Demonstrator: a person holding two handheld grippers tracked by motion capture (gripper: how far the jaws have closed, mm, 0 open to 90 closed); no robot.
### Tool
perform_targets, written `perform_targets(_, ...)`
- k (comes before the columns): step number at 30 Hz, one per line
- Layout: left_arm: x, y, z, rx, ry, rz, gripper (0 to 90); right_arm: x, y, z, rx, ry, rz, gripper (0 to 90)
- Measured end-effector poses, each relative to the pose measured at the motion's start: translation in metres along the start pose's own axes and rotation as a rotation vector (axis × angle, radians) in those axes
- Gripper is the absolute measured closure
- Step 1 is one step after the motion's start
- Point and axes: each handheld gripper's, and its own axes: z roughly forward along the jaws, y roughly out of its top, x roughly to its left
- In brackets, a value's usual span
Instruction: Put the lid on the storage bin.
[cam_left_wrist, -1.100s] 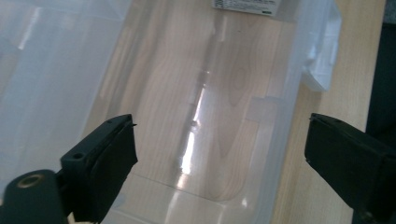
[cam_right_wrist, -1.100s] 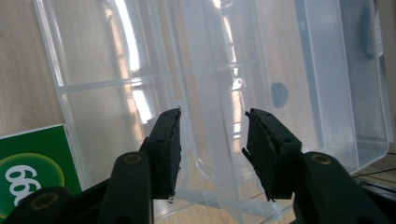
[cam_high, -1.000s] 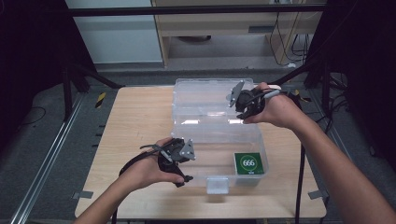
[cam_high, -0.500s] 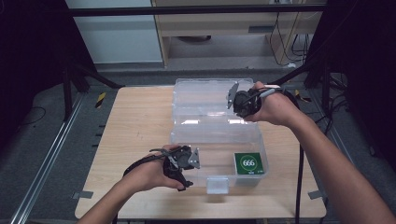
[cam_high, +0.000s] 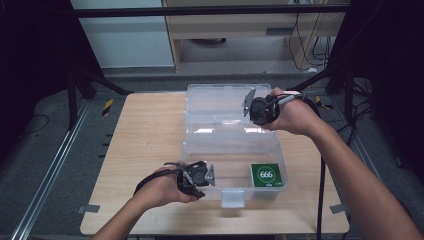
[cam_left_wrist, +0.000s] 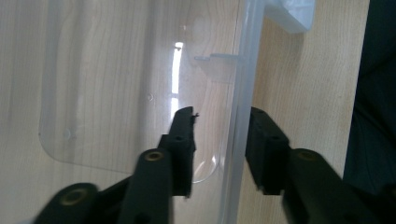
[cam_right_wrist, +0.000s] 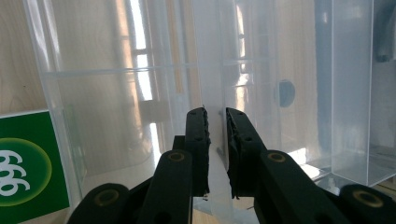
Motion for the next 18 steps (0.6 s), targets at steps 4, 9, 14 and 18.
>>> perform_targets(4, 0.0007, 0.0010, 0.0007, -0.010, -0.018, -0.013, 75.5, -0.0003, 0.0004, -0.0001, 0.004, 0.005, -0.001, 80.5)
perform_targets(9, -0.0012, 0.0014, 0.0008, -0.015, -0.023, -0.031, 82.5, 0.0014, 0.0029, -0.0001, 0.004, 0.002, -0.027, 82.4)
perform_targets(14, -0.0031, 0.0002, -0.0001, -0.032, 0.001, -0.051, 82.7, 0.0034, 0.0043, -0.0008, 0.003, 0.003, -0.051, 84.4)
perform_targets(18, -0.0029, -0.0004, -0.0007, -0.037, 0.009, -0.074, 82.3, 0.0056, 0.0056, -0.0049, 0.001, 0.016, -0.052, 85.9)
